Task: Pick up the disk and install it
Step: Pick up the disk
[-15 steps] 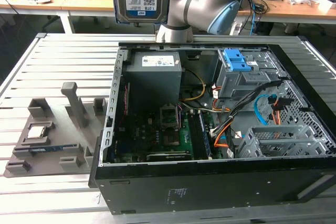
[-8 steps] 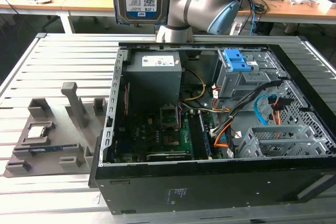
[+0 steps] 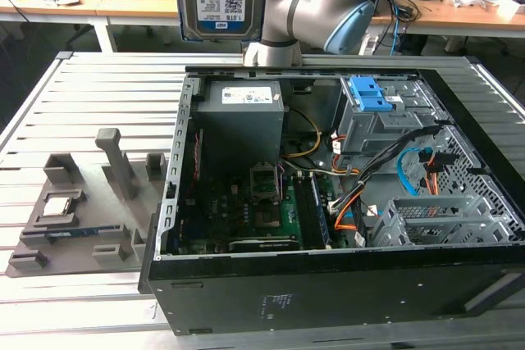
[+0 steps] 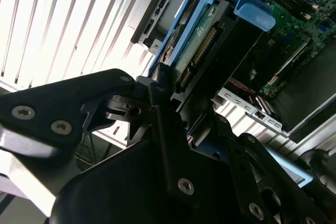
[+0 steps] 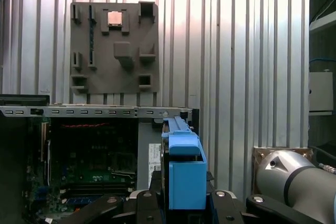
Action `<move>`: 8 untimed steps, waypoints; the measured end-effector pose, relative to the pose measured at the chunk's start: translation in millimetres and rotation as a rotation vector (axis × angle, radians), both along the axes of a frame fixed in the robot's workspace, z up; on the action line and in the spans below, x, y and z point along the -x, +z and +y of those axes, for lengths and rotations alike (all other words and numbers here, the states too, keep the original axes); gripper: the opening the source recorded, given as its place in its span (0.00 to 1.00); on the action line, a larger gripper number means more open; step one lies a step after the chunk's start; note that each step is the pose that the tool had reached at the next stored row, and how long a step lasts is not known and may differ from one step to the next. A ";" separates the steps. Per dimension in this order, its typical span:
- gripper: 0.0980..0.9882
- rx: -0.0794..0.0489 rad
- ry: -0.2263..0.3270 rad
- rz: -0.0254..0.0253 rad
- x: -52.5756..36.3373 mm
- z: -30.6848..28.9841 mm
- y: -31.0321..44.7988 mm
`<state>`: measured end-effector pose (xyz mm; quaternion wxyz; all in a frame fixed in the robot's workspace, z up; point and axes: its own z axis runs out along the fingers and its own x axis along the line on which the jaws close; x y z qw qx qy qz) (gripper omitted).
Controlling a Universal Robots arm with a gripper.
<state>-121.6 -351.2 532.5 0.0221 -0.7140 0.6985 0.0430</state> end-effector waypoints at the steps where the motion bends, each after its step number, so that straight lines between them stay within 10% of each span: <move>1: 0.30 0.001 0.000 0.0000 -0.1 0.0 -1.1; 8: 0.30 0.004 0.000 0.0000 -0.4 0.0 -4.5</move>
